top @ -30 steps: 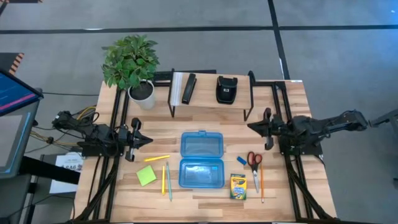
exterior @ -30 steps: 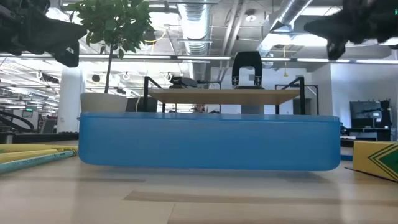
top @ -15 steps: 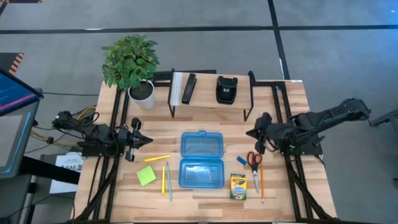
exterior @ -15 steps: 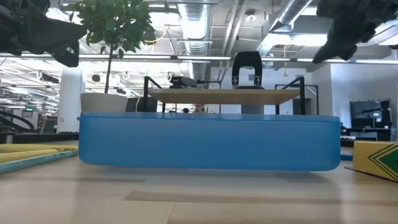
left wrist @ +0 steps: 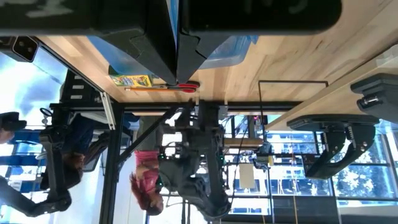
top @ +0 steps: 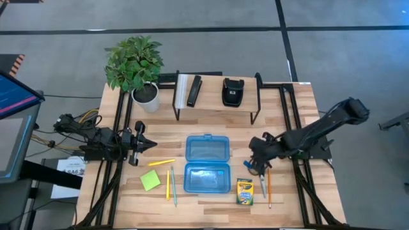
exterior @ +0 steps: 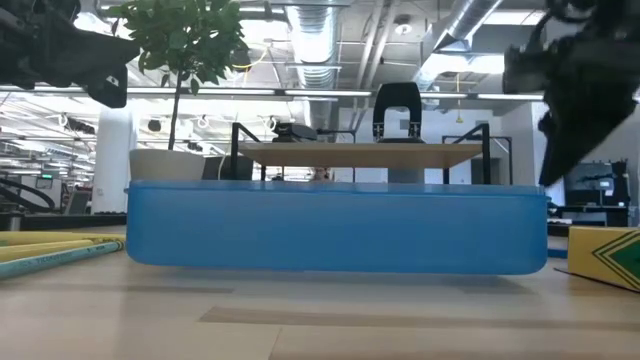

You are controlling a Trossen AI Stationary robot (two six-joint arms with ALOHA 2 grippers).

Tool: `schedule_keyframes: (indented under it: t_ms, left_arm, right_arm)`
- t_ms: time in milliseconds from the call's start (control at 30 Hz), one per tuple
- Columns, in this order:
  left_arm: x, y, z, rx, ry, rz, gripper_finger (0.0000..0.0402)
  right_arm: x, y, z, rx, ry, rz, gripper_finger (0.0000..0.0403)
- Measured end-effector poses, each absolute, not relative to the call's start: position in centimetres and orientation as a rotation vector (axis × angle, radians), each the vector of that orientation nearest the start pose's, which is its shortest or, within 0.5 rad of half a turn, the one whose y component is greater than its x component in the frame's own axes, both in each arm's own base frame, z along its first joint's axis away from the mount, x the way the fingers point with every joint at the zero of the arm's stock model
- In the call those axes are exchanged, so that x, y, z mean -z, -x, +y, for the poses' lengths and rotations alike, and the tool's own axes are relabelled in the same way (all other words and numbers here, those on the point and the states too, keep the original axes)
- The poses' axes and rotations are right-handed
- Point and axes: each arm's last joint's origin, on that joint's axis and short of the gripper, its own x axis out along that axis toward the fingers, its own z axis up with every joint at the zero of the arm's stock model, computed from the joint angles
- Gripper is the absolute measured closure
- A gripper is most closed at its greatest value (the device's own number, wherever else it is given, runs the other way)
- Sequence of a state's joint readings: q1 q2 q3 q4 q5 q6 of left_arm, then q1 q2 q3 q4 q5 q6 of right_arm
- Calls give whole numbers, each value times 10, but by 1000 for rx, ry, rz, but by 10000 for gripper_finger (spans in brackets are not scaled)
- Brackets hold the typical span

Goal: Pack school essentials
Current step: Put the eraser into the supply box

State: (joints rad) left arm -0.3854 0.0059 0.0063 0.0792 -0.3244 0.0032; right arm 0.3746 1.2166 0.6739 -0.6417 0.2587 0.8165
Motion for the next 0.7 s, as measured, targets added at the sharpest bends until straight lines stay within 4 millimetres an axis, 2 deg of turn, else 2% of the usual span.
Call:
schedule_keyframes:
  t_ms: [200,700]
  left_arm:
    - [-173,-92,-27,61,24,-75,401]
    - [-173,-92,-27,61,24,-75,401]
  right_arm:
    - [-167,-206,78,351,-330,1117,185]
    - [-146,-223,103,298,-262,1205,173]
